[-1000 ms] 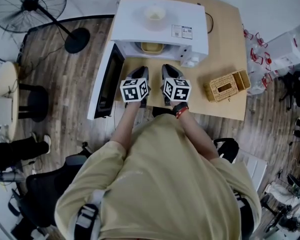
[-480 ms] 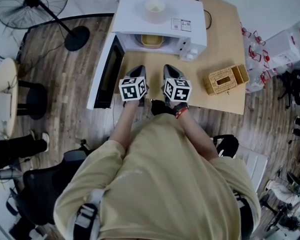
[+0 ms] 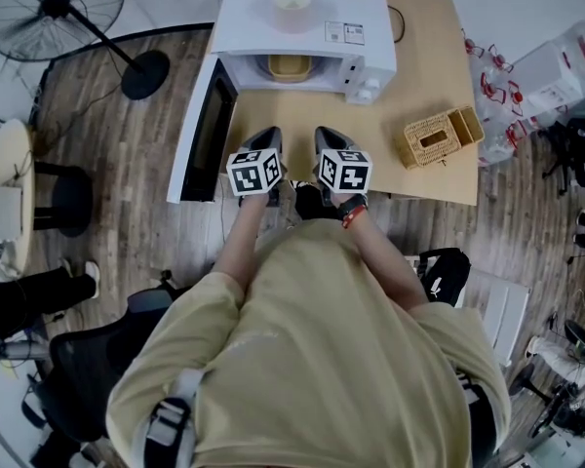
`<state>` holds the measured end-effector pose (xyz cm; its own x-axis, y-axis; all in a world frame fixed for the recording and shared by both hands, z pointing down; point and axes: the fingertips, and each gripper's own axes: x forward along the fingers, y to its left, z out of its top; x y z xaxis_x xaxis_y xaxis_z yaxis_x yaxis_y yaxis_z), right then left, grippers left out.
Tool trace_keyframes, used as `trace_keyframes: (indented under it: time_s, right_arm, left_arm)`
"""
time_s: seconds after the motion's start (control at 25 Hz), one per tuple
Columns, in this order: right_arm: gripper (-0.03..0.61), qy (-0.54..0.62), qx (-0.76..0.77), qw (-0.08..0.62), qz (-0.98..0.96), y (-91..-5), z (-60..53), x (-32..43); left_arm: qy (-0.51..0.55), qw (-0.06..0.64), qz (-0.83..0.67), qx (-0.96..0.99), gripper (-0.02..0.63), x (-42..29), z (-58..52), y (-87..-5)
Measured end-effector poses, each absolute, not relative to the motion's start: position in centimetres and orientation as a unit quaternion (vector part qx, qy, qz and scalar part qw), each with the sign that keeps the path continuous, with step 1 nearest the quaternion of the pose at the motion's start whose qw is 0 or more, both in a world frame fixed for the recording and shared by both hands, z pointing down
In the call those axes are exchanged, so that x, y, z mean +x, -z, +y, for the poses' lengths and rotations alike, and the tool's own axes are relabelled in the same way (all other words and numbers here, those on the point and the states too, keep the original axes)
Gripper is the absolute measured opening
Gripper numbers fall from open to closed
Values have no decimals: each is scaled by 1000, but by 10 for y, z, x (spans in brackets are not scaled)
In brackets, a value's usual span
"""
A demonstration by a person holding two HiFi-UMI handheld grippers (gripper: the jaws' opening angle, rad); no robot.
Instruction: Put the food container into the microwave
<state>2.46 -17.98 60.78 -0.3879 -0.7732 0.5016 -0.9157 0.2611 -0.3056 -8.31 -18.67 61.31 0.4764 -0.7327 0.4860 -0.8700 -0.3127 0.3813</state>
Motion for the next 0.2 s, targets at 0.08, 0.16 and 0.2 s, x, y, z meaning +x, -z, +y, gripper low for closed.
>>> trace_keyframes:
  time_s: [0.08,0.16,0.2]
  right_arm:
    - [21,-287,533,134,-785,-616,-178,23]
    - [21,-290,523,146,-788,-625,-179,18]
    - [21,-291,517,152,-790,-629,-179,14]
  left_arm:
    - [-115,315,-501,798,20,-86,-186,-621]
    - [-117,326,-507,789,20,-93,-185,-630]
    - [-119,332,-511,784,20,-98,-184,-636]
